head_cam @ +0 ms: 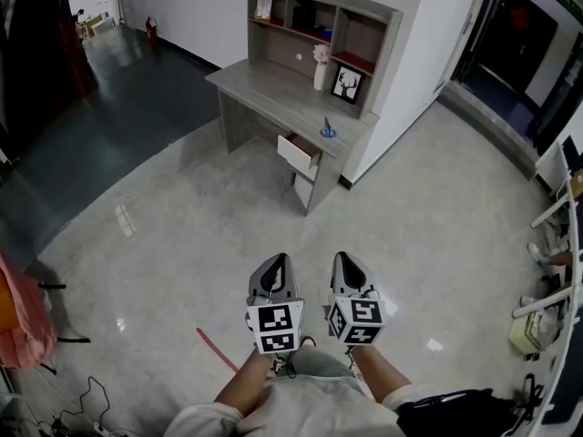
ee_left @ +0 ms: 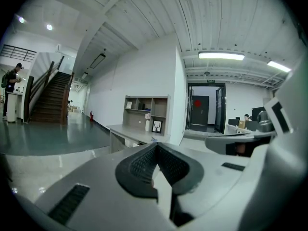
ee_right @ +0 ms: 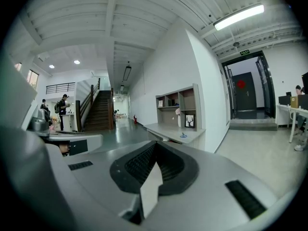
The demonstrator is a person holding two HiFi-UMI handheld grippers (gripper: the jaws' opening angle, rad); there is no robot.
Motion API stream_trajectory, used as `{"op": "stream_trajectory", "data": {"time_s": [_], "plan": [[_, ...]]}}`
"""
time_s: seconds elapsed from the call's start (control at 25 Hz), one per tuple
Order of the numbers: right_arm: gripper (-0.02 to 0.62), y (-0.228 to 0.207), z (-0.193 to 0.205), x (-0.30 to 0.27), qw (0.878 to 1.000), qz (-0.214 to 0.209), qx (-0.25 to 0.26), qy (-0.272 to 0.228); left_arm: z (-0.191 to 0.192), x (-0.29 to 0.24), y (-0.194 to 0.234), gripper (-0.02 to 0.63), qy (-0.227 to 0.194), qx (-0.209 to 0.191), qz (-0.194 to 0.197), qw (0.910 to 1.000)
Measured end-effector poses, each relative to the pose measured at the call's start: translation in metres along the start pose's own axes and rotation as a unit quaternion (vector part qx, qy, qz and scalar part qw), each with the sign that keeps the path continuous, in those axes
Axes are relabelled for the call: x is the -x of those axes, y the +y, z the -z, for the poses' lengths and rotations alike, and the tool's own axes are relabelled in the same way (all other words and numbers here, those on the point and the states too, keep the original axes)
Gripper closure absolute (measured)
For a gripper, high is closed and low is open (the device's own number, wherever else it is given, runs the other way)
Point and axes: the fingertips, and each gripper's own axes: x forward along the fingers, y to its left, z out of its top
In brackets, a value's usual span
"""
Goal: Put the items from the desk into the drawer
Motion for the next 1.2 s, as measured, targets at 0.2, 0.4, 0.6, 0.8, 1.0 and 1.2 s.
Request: {"op": "stream_trajectory", "data": {"time_s": [0.2, 0.4, 0.6, 0.8, 1.0, 1.2], "plan": [[0.597, -0.003, 0.0, -0.013, 1.0, 0.01, -0.001, 0.006, -0.003, -0.013, 0.006, 0.609, 0.0, -0.007, 0.004, 1.0], [0.597, -0.009, -0.004, -0.042, 1.0, 0.008, 0.008, 0.008, -0.009, -0.04, 0.01, 0.609, -0.01, -0.012, 0.011, 0.9998], [0.597, -0.017, -0.016, -0.082, 1.0, 0.002, 0.015, 0.006, -0.014, -0.079, 0.014, 0.609, -0.01, -0.005, 0.015, 0.9998], [0.597, -0.029, -0.023, -0.125, 1.0, -0.001, 0.013, 0.016, -0.022, -0.12, 0.031, 0.609, -0.003, 0.002, 0.005, 1.0], [0.597, -0.039, -0.03, -0.161, 1.0, -0.009, 0.013, 0.023, -0.029, -0.155, 0.044, 0.609, -0.001, 0.006, -0.009, 0.9999], [0.597, -0.044, -0.033, -0.199, 0.999, -0.021, 0.006, 0.03, -0.038, -0.184, 0.059, 0.609, -0.002, 0.006, -0.024, 0.9997]]}}
